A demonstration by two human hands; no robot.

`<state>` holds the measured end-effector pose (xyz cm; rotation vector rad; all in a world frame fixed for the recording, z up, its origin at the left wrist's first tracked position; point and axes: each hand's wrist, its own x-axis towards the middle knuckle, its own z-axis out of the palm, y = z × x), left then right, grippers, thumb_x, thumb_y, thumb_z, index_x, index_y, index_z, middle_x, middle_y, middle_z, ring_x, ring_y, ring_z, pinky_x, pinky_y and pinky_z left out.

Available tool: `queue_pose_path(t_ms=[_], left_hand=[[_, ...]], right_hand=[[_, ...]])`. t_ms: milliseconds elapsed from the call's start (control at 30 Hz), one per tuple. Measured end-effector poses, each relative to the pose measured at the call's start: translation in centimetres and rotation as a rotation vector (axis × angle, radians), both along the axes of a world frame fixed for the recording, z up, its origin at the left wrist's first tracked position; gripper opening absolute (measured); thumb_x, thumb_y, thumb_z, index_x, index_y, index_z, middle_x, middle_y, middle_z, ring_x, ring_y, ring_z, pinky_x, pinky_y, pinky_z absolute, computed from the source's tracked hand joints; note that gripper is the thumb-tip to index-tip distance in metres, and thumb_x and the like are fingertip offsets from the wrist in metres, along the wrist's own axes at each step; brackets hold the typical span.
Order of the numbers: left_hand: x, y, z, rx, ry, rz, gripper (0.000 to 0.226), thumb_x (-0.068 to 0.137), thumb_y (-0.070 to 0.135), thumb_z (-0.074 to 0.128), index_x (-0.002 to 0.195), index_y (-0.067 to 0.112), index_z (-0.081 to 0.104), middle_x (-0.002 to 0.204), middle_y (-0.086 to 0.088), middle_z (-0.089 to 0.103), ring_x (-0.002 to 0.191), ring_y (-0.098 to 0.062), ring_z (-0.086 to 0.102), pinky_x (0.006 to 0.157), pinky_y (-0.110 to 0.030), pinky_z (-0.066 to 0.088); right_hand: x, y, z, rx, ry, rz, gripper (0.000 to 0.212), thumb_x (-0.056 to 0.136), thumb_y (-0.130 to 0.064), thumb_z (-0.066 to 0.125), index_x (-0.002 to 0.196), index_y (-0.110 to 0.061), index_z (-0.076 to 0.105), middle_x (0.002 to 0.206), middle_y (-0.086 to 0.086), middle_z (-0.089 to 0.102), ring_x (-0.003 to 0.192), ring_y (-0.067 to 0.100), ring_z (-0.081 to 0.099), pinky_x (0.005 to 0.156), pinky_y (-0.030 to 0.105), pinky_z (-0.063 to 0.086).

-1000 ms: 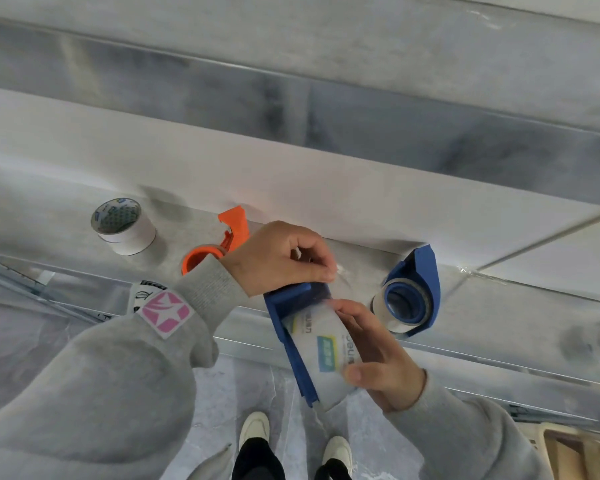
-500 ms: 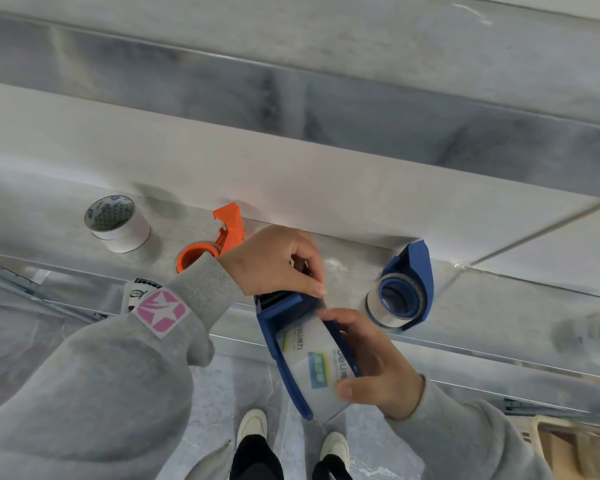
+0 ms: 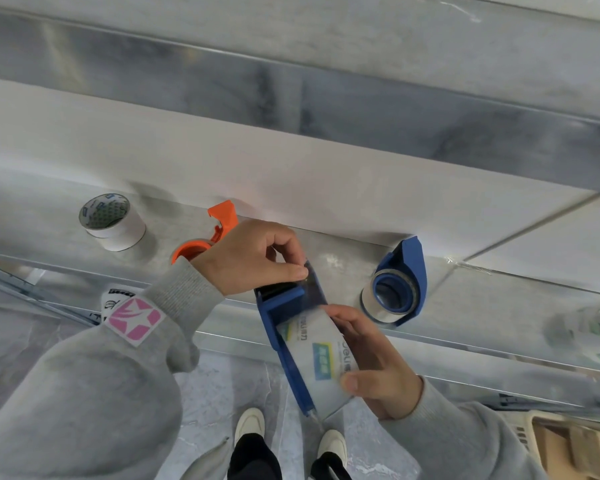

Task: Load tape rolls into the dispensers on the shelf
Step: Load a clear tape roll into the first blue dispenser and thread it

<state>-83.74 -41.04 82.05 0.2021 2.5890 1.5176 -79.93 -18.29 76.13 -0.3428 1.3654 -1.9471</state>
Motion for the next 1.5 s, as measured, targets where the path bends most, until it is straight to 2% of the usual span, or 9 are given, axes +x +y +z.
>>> queue_pose_path(t_ms=[133, 233, 367, 533, 633, 833, 1000, 1233, 1500], left_hand=[[0.5, 0.2, 0.1, 0.028, -0.031, 0.026, 0.012, 0.076, 0.007, 0.075, 0.068, 0.013, 0.068, 0.070, 0.005, 0.071, 0.063, 0.000, 0.062, 0.062, -0.017, 0.049], [0.7, 0.2, 0.3, 0.058, -0.046, 0.008, 0.012, 0.073, 0.010, 0.079, 0.068, 0.015, 0.070, 0.070, -0.001, 0.072, 0.065, -0.009, 0.063, 0.064, -0.025, 0.052], [0.8, 0.4, 1.1, -0.015, -0.047, -0.068, 0.015, 0.072, 0.011, 0.080, 0.066, 0.021, 0.070, 0.057, 0.015, 0.064, 0.054, 0.000, 0.054, 0.056, -0.012, 0.042], [1.1, 0.1, 1.3, -0.096, -0.047, -0.046, 0.009, 0.073, 0.016, 0.080, 0.072, 0.019, 0.072, 0.065, 0.008, 0.068, 0.061, 0.001, 0.059, 0.060, -0.013, 0.047], [1.2, -0.1, 1.5, -0.134, -0.040, -0.008, 0.011, 0.074, 0.019, 0.079, 0.070, 0.023, 0.070, 0.061, 0.016, 0.065, 0.061, 0.003, 0.058, 0.059, -0.009, 0.045], [1.6, 0.4, 2.0, -0.115, -0.048, 0.012, 0.011, 0.075, 0.020, 0.077, 0.070, 0.024, 0.069, 0.057, 0.024, 0.063, 0.056, 0.006, 0.057, 0.056, -0.006, 0.041], [2.2, 1.5, 2.4, -0.150, -0.007, -0.041, 0.007, 0.076, 0.020, 0.077, 0.072, 0.018, 0.071, 0.063, 0.011, 0.066, 0.060, 0.003, 0.060, 0.059, -0.008, 0.044], [2.7, 1.8, 2.5, -0.236, 0.024, -0.058, 0.011, 0.075, 0.021, 0.078, 0.069, 0.023, 0.068, 0.062, 0.012, 0.065, 0.063, 0.001, 0.061, 0.059, -0.008, 0.044], [2.8, 1.9, 3.0, -0.263, 0.060, 0.008, 0.017, 0.073, 0.020, 0.080, 0.065, 0.024, 0.065, 0.058, 0.015, 0.062, 0.060, 0.004, 0.058, 0.058, -0.006, 0.041]], right_hand=[[0.2, -0.2, 0.3, 0.011, 0.005, 0.008, 0.095, 0.049, -0.037, 0.089, 0.126, -0.005, 0.042, 0.120, 0.020, 0.049, 0.104, 0.034, 0.054, 0.086, 0.050, 0.047], [0.6, -0.4, 0.3, 0.016, 0.033, 0.035, 0.088, 0.052, -0.037, 0.088, 0.125, -0.010, 0.047, 0.121, 0.023, 0.046, 0.104, 0.037, 0.051, 0.085, 0.052, 0.045], [1.2, -0.5, 0.4, 0.011, 0.056, 0.047, 0.082, 0.052, -0.038, 0.088, 0.121, -0.015, 0.052, 0.119, 0.022, 0.046, 0.103, 0.037, 0.050, 0.085, 0.052, 0.043], [1.5, -0.5, 0.6, -0.002, 0.048, 0.033, 0.082, 0.051, -0.037, 0.089, 0.121, -0.015, 0.053, 0.118, 0.020, 0.049, 0.101, 0.031, 0.054, 0.082, 0.044, 0.048], [1.6, -0.4, 0.6, -0.006, 0.039, 0.009, 0.083, 0.050, -0.038, 0.088, 0.121, -0.013, 0.052, 0.117, 0.017, 0.052, 0.101, 0.029, 0.055, 0.082, 0.042, 0.049], [1.8, -0.2, 0.8, -0.034, 0.015, 0.024, 0.087, 0.052, -0.035, 0.089, 0.124, -0.012, 0.047, 0.118, 0.017, 0.051, 0.102, 0.034, 0.052, 0.083, 0.045, 0.047], [2.0, -0.2, 0.9, -0.007, 0.074, 0.054, 0.082, 0.054, -0.036, 0.088, 0.123, -0.015, 0.049, 0.121, 0.021, 0.046, 0.103, 0.036, 0.050, 0.083, 0.048, 0.046], [2.2, 0.2, 0.9, 0.000, 0.106, 0.066, 0.075, 0.056, -0.036, 0.087, 0.120, -0.019, 0.052, 0.120, 0.019, 0.045, 0.103, 0.033, 0.050, 0.083, 0.046, 0.047], [2.6, 0.8, 1.0, -0.035, 0.108, 0.040, 0.075, 0.058, -0.033, 0.086, 0.121, -0.014, 0.050, 0.118, 0.020, 0.045, 0.103, 0.035, 0.051, 0.082, 0.046, 0.048]])
